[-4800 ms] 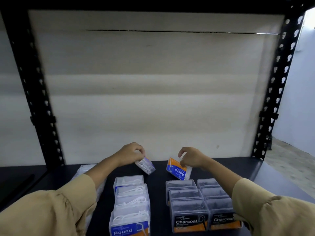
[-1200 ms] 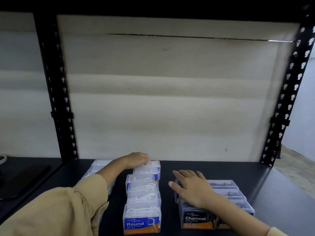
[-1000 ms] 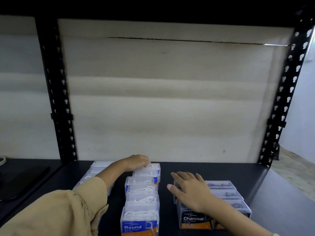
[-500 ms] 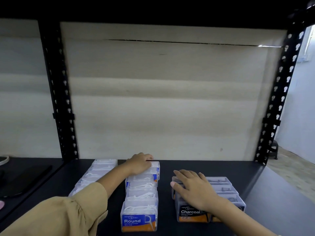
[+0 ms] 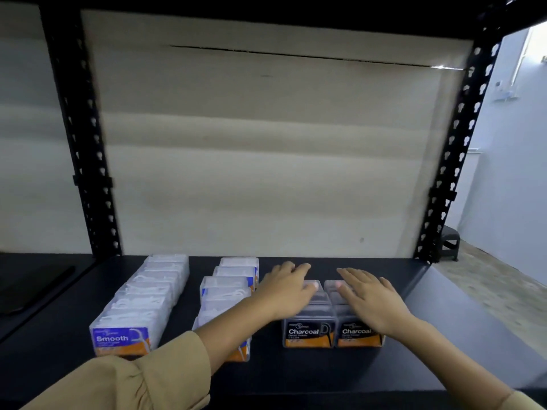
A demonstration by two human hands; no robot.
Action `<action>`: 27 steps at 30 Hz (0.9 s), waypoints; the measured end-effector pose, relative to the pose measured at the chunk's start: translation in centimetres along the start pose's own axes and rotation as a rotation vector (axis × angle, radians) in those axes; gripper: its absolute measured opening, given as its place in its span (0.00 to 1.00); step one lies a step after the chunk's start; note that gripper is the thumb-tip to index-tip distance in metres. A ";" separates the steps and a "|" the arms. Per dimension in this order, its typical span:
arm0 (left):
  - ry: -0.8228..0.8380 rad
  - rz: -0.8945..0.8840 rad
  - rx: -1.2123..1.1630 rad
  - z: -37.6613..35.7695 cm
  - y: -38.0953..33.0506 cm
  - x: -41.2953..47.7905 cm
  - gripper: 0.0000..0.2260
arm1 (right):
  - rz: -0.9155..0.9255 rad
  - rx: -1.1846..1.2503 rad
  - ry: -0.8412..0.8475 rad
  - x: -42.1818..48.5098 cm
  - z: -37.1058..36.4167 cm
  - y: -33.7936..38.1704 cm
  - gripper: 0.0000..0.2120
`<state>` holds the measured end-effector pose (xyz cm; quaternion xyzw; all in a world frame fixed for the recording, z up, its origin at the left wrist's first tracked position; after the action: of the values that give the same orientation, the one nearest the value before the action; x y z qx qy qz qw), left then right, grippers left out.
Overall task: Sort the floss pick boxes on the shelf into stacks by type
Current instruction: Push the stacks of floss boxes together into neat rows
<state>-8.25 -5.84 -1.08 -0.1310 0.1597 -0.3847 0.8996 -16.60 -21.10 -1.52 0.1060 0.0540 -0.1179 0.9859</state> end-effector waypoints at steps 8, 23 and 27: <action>0.057 0.209 0.048 -2.0 -0.9 0.3 0.27 | -0.056 0.075 0.049 -0.2 -0.5 -2.7 0.24; 0.072 0.229 -0.082 -3.6 -1.1 0.5 0.26 | -0.052 0.106 0.109 0.8 -2.0 -1.8 0.27; 0.039 0.195 -0.123 -3.7 -1.2 0.5 0.26 | -0.044 0.085 0.093 0.7 -2.2 -1.9 0.27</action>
<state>-10.13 -7.46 -4.14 -0.1620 0.2125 -0.2873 0.9198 -16.59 -22.53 -4.12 0.1518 0.0972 -0.1366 0.9741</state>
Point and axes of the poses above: each hand's wrist, its own x-axis towards the middle knuckle, its own z-axis out of the back of the hand, y = z × x, the point moved 3 cm from there along x, towards the middle knuckle, and after that the axes turned 15 degrees about y, right-handed, at the moved point
